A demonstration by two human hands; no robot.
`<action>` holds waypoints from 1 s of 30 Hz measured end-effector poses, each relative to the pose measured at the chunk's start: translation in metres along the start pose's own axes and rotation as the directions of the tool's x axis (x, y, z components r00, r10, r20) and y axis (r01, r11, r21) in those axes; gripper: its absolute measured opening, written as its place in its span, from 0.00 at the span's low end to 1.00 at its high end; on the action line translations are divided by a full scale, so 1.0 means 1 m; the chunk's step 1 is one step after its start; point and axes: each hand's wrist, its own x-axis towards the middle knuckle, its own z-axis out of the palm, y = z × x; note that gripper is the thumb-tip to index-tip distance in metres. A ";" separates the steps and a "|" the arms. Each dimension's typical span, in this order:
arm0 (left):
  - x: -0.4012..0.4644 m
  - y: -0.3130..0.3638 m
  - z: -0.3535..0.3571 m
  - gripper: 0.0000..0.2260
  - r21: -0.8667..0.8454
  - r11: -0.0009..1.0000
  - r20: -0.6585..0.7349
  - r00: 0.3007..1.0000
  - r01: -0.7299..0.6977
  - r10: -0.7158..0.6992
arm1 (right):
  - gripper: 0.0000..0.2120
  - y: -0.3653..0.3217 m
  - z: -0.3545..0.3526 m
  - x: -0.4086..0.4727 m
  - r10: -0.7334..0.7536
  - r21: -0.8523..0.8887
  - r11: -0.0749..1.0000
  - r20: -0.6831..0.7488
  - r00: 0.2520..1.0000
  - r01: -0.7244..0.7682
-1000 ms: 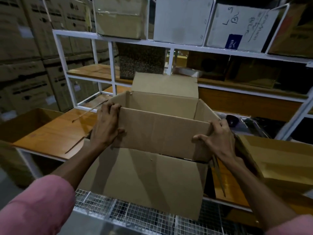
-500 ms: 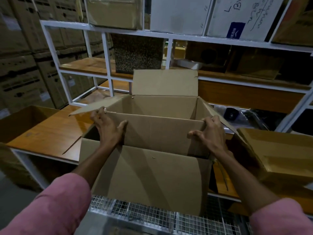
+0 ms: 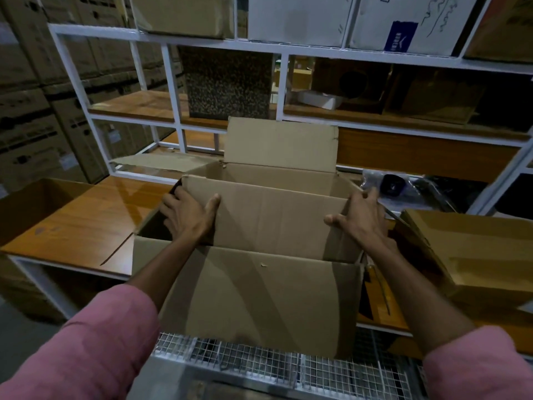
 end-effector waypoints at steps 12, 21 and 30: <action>0.014 0.014 -0.012 0.38 0.051 0.993 -0.063 0.992 -0.105 0.108 | 0.31 -0.009 -0.015 0.018 0.005 0.105 0.994 0.005 1.000 -0.006; 0.016 0.010 -0.029 0.28 0.297 0.951 0.015 0.996 -0.084 0.083 | 0.20 -0.022 -0.015 0.003 -0.044 0.088 0.995 0.033 0.998 0.041; -0.010 -0.004 -0.021 0.16 0.608 0.750 0.371 0.928 -0.262 0.023 | 0.17 -0.007 0.019 -0.025 -0.099 -0.118 0.976 0.503 0.859 0.182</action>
